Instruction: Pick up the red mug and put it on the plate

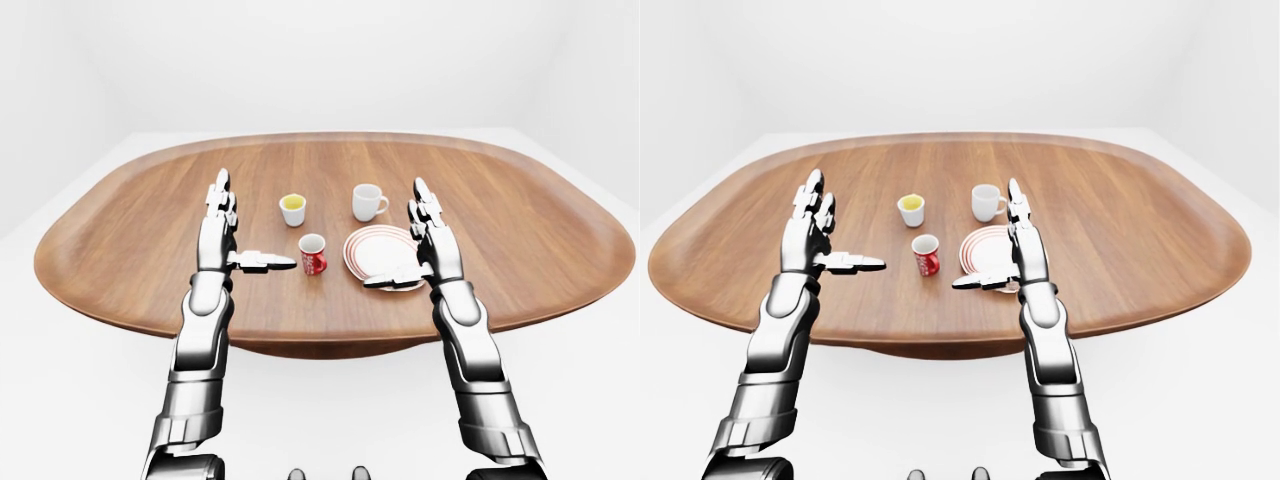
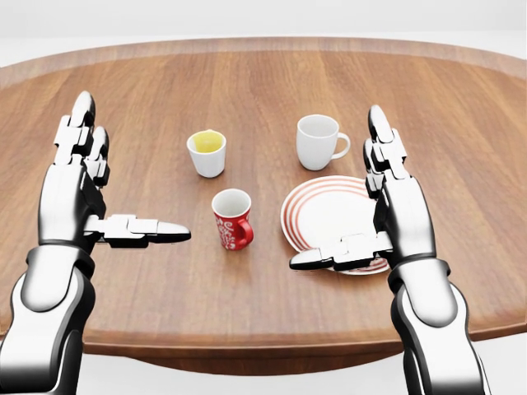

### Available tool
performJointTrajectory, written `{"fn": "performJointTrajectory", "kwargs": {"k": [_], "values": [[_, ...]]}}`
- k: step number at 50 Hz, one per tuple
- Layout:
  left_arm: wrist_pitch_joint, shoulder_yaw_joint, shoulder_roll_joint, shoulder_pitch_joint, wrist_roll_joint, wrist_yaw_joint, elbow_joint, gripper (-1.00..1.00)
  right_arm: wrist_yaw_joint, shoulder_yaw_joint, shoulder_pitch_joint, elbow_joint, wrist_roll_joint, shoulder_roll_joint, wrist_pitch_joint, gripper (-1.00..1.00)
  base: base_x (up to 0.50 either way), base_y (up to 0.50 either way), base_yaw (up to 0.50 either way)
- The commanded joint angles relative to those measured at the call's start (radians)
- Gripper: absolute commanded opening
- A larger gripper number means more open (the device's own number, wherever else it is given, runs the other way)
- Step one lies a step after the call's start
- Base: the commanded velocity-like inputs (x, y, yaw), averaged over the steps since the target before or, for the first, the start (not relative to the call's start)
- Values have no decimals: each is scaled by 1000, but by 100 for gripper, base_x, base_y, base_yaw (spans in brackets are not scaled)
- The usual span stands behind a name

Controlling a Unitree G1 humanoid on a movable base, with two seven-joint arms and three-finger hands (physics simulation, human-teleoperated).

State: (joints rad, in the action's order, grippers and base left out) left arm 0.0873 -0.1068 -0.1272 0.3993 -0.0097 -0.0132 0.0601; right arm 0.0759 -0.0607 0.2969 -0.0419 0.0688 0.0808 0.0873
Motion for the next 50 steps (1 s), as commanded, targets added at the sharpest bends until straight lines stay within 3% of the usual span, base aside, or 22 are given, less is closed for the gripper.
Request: {"fn": "performJointTrajectory", "kwargs": {"k": [1, 50], "values": [[0, -1, -1, 0, 2, -1, -7, 100, 4, 2, -3, -14, 8, -1, 0, 100, 21, 0, 0], [0, 0, 0, -1, 10, -1, -17, 100, 16, 7, -6, -32, 27, -5, 0, 100, 24, 0, 0]]}}
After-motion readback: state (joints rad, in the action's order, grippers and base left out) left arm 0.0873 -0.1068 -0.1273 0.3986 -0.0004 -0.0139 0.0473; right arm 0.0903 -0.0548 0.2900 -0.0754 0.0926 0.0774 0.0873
